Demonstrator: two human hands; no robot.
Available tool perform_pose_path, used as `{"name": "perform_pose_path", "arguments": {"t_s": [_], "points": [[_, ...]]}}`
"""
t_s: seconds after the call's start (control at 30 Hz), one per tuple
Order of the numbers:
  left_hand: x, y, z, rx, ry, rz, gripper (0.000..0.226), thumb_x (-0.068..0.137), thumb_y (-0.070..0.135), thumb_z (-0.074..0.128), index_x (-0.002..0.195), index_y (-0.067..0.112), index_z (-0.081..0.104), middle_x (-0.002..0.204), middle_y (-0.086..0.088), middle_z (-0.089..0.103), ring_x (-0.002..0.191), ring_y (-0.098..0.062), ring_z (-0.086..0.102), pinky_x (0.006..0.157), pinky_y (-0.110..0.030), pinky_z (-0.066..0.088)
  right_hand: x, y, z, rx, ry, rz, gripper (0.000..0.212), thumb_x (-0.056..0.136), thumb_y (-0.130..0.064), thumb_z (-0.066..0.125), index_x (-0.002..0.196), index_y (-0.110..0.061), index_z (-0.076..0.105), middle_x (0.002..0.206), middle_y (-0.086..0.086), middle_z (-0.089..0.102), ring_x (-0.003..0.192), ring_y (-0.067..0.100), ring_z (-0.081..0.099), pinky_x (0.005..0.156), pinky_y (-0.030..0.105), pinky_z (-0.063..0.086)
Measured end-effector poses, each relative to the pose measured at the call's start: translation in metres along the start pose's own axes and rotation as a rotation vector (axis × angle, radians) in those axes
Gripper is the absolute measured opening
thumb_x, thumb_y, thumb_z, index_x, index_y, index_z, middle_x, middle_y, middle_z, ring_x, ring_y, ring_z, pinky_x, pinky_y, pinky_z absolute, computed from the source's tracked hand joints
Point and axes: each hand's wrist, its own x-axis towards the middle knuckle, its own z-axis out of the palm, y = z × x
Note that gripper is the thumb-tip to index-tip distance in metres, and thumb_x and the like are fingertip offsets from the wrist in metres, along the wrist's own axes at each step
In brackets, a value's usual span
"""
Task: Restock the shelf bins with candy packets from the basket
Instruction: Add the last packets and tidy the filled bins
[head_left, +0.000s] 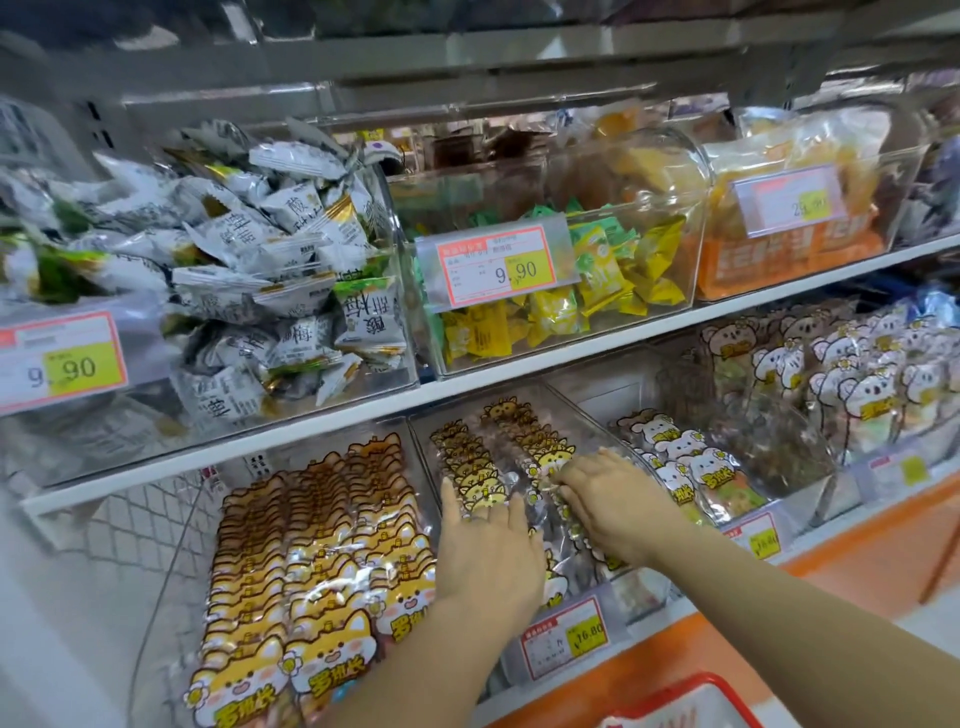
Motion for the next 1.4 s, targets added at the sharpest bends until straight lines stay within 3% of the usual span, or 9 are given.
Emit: {"name": "perform_pose_path", "arguments": {"t_s": [0.13,0.2,0.33,0.53,0.67,0.8,0.97,1.23,1.4], "points": [[-0.009,-0.002,0.001,-0.208,0.190,-0.022,0.066,0.102,0.051,0.002,0.159,0.020,0.016,0.165,0.003,0.021,0.150,-0.016,0.023,0.120,-0.060,-0.006,-0.020,-0.004,-0.033,0.193,0.138,-0.023,0.041,0.107,-0.033,0.034,0.138,-0.017,0.055,0.140,-0.002,0.055,0.136,0.019,0.043,0.119,0.036,0.024],[-0.018,0.001,0.004,-0.263,0.295,0.017,0.075,0.098,0.058,-0.008,0.157,0.025,0.025,0.162,0.004,0.030,0.148,-0.016,0.030,0.119,-0.059,0.000,-0.039,-0.007,-0.036,0.182,0.268,-0.091,0.040,0.103,-0.029,0.041,0.137,-0.016,0.058,0.140,-0.001,0.058,0.133,0.017,0.047,0.119,0.032,0.024],[-0.029,0.008,0.021,-0.184,0.238,0.146,0.061,0.100,0.052,0.025,0.152,0.024,0.040,0.155,-0.001,0.043,0.139,-0.022,0.046,0.113,-0.066,0.026,-0.072,-0.006,0.001,0.002,0.294,-0.226,0.042,0.090,-0.023,0.055,0.131,-0.016,0.064,0.136,-0.002,0.061,0.128,0.022,0.054,0.116,0.045,0.028],[-0.027,0.003,0.011,-0.119,-0.018,0.126,0.065,0.102,0.049,0.029,0.155,0.020,0.006,0.165,-0.001,0.006,0.153,-0.025,0.017,0.115,-0.070,0.003,-0.072,-0.001,-0.003,-0.080,-0.007,-0.179,0.083,0.058,-0.002,0.077,0.139,-0.015,0.058,0.145,0.001,0.055,0.131,0.024,0.055,0.119,0.042,0.028],[-0.028,0.005,-0.018,-0.109,-0.182,0.115,0.072,0.106,0.041,0.029,0.152,0.024,-0.025,0.163,0.005,-0.024,0.154,-0.018,-0.009,0.117,-0.065,-0.007,-0.066,-0.013,-0.029,0.040,-0.137,-0.156,0.070,0.077,0.003,0.060,0.144,-0.015,0.052,0.151,0.003,0.048,0.141,0.029,0.042,0.118,0.046,0.021],[-0.037,0.008,-0.057,-0.362,-0.229,-0.012,0.064,0.103,0.044,0.037,0.158,0.033,0.006,0.167,0.011,0.002,0.151,-0.013,0.020,0.122,-0.056,0.002,-0.082,-0.032,-0.076,0.202,-0.091,-0.021,0.055,0.085,0.000,0.057,0.137,-0.016,0.059,0.136,0.005,0.061,0.127,0.027,0.052,0.108,0.041,0.040],[-0.065,0.020,-0.103,-0.789,-0.411,-0.145,0.027,0.103,0.042,0.044,0.127,0.044,0.055,0.133,0.015,0.059,0.116,-0.016,0.059,0.101,-0.042,0.046,-0.120,-0.045,-0.130,0.387,-0.440,0.319,0.025,0.094,-0.010,0.042,0.105,-0.022,0.061,0.094,0.016,0.064,0.085,0.032,0.056,0.074,0.043,0.054],[-0.083,0.030,-0.239,-1.124,-0.406,-0.191,0.024,0.103,0.033,0.051,0.120,0.026,0.066,0.112,0.009,0.064,0.096,-0.008,0.058,0.066,-0.014,0.041,-0.134,-0.057,-0.259,0.534,-0.420,0.484,0.029,0.093,-0.008,0.044,0.109,-0.009,0.068,0.102,0.013,0.070,0.088,0.031,0.067,0.078,0.044,0.058],[-0.086,0.032,-0.282,-1.201,-0.405,-0.228,0.019,0.086,0.055,0.058,0.096,0.044,0.069,0.102,0.017,0.073,0.097,-0.011,0.069,0.091,-0.042,0.056,-0.131,-0.057,-0.333,0.571,-0.309,0.464,0.028,0.094,-0.007,0.046,0.105,-0.011,0.072,0.102,0.007,0.070,0.089,0.026,0.063,0.080,0.040,0.055]]}}
